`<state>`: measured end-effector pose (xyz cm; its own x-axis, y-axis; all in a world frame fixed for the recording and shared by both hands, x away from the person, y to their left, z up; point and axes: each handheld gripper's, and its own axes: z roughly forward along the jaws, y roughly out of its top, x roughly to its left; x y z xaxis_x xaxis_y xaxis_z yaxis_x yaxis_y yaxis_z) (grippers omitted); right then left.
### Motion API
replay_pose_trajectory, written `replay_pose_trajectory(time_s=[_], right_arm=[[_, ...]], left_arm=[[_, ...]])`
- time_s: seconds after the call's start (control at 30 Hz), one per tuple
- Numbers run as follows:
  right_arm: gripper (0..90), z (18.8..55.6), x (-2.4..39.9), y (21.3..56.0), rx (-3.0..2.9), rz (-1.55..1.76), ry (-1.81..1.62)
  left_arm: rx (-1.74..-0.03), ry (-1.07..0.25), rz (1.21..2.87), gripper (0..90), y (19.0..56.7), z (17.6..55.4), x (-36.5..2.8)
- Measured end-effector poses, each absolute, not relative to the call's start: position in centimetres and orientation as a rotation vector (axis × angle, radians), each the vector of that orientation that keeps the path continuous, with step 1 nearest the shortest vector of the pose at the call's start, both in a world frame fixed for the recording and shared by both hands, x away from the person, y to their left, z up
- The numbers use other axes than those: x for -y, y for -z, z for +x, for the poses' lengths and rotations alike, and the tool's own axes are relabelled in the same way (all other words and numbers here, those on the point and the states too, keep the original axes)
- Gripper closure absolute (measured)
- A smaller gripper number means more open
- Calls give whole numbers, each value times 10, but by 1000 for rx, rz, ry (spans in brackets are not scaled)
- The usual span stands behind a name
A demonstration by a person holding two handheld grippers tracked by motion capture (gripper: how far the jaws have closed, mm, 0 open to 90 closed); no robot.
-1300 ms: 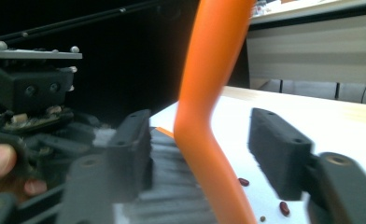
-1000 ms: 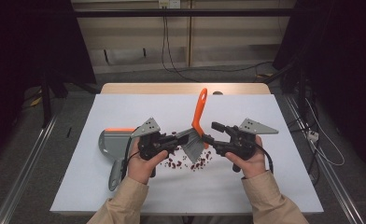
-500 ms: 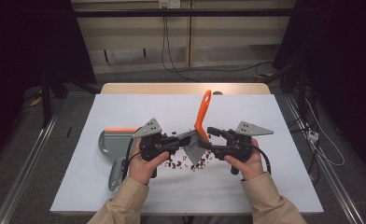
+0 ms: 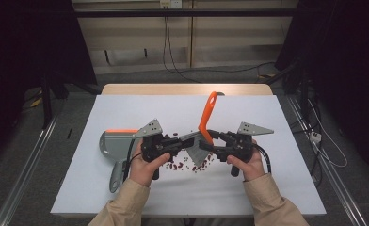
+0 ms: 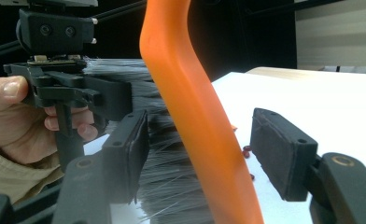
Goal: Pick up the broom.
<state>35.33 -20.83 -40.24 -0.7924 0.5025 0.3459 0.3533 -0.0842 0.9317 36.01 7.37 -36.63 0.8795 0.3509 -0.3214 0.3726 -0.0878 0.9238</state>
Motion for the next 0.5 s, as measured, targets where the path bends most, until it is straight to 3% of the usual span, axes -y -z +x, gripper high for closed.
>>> replay_pose_trajectory(time_s=[0.5], right_arm=[[488, 356, 215, 407, -2118, 934, -2083]], left_arm=[[-532, 44, 1681, 857, 366, 361, -74]])
